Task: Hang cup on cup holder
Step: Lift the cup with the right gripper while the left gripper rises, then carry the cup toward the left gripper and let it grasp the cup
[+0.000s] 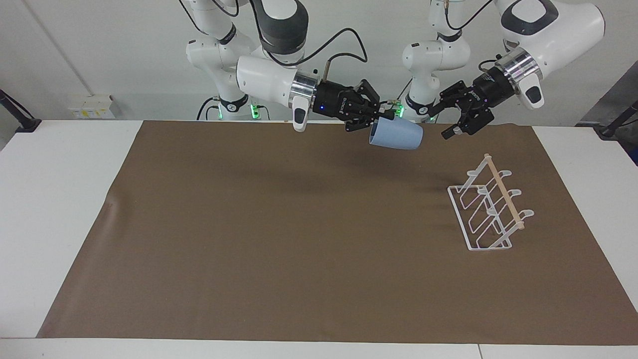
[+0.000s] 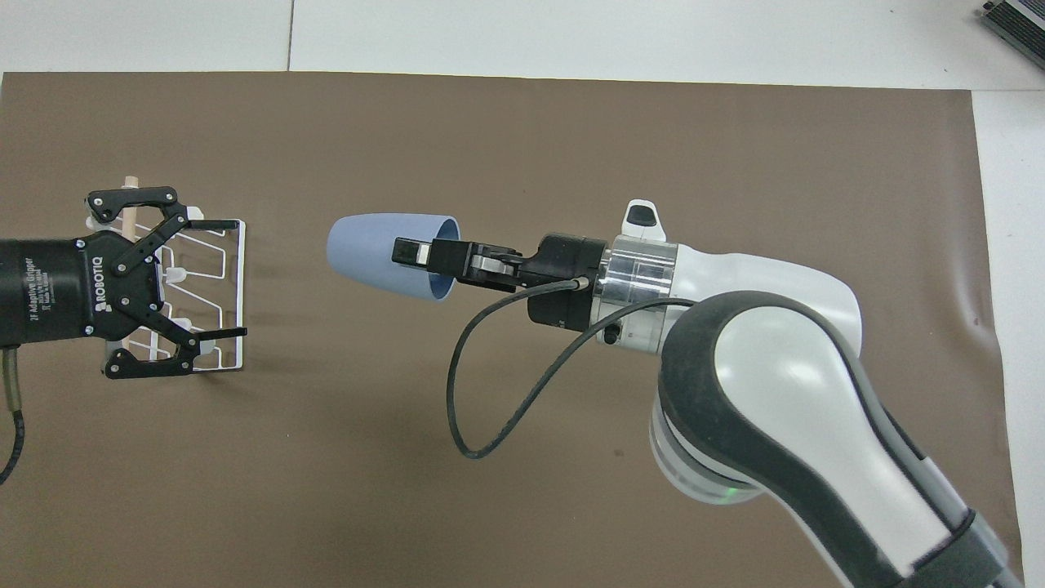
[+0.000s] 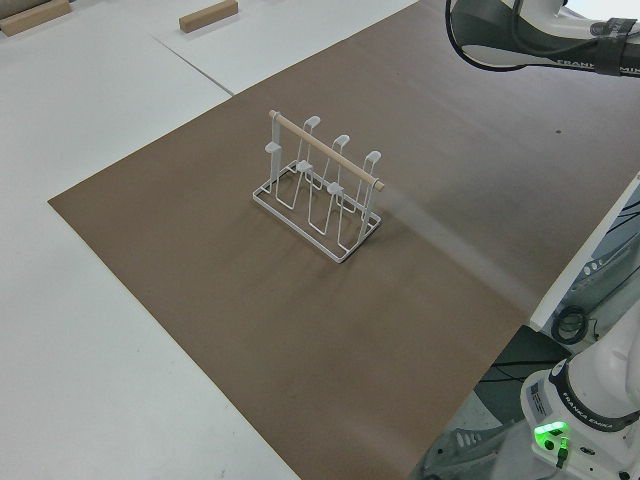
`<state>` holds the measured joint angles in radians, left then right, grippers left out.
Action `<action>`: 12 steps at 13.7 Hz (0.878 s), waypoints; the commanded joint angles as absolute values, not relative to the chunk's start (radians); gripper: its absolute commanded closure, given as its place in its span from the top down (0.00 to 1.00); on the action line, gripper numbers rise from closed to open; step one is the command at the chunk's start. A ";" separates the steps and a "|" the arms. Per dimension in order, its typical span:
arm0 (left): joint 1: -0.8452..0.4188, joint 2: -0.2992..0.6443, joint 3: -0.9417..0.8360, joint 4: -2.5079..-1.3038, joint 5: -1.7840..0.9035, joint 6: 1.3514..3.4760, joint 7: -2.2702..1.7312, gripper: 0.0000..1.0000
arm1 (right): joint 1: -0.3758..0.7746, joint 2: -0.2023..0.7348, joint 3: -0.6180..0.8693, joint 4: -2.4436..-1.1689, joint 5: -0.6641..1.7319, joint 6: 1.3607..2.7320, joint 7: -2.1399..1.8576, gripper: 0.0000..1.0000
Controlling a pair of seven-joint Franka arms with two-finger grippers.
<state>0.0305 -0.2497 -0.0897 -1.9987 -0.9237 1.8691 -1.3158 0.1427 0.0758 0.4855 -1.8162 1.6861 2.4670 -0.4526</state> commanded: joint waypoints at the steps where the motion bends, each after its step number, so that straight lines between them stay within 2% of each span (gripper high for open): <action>1: 0.018 -0.281 -0.106 -2.036 -0.956 1.916 -1.335 1.00 | 0.143 0.077 0.523 -1.792 1.720 2.523 -0.440 0.00; 7: 0.020 -0.267 -0.127 -2.022 -0.988 2.006 -1.335 1.00 | 0.153 0.075 0.558 -1.779 1.812 2.566 -0.443 0.00; 12: 0.018 -0.247 -0.127 -1.980 -0.991 1.984 -1.322 1.00 | 0.156 0.075 0.558 -1.781 1.809 2.569 -0.443 0.00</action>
